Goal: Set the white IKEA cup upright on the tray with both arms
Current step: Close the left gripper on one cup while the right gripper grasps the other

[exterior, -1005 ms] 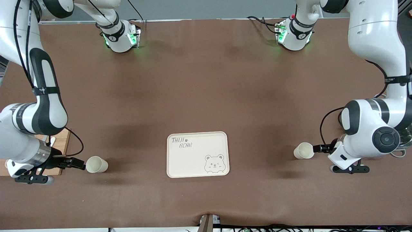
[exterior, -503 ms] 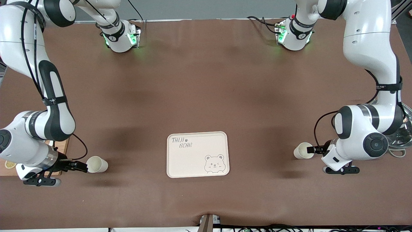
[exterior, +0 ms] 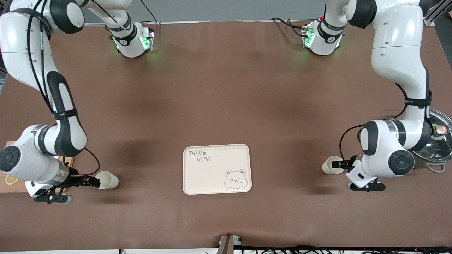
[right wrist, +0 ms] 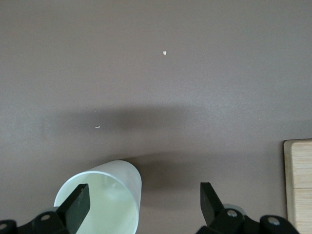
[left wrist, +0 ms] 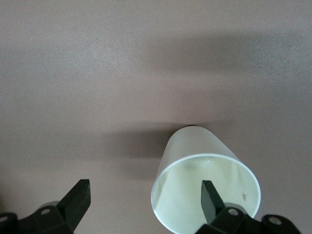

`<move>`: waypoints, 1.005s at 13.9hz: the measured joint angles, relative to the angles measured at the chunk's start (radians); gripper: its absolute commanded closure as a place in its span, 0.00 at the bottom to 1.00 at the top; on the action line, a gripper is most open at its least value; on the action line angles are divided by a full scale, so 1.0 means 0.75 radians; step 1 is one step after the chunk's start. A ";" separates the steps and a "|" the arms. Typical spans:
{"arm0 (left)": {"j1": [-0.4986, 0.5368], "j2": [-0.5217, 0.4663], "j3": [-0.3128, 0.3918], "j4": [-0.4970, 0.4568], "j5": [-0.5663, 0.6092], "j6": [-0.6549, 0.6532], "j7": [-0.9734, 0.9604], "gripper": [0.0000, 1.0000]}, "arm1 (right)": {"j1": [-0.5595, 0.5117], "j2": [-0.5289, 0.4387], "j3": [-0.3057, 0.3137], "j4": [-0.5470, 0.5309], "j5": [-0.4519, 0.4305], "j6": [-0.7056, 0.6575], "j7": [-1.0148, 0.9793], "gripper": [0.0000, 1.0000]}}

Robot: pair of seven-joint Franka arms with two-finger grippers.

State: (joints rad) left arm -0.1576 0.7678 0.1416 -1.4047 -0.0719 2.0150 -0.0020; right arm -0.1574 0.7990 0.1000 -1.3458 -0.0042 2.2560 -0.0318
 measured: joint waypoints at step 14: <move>0.001 -0.008 -0.004 0.003 -0.061 0.020 0.031 1.00 | 0.006 0.061 0.004 -0.035 0.000 -0.005 -0.001 0.07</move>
State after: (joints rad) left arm -0.1571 0.7615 0.1389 -1.4024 -0.1178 2.0297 0.0210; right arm -0.1528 0.8448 0.1031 -1.3719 -0.0042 2.2525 -0.0322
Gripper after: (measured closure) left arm 0.965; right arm 0.000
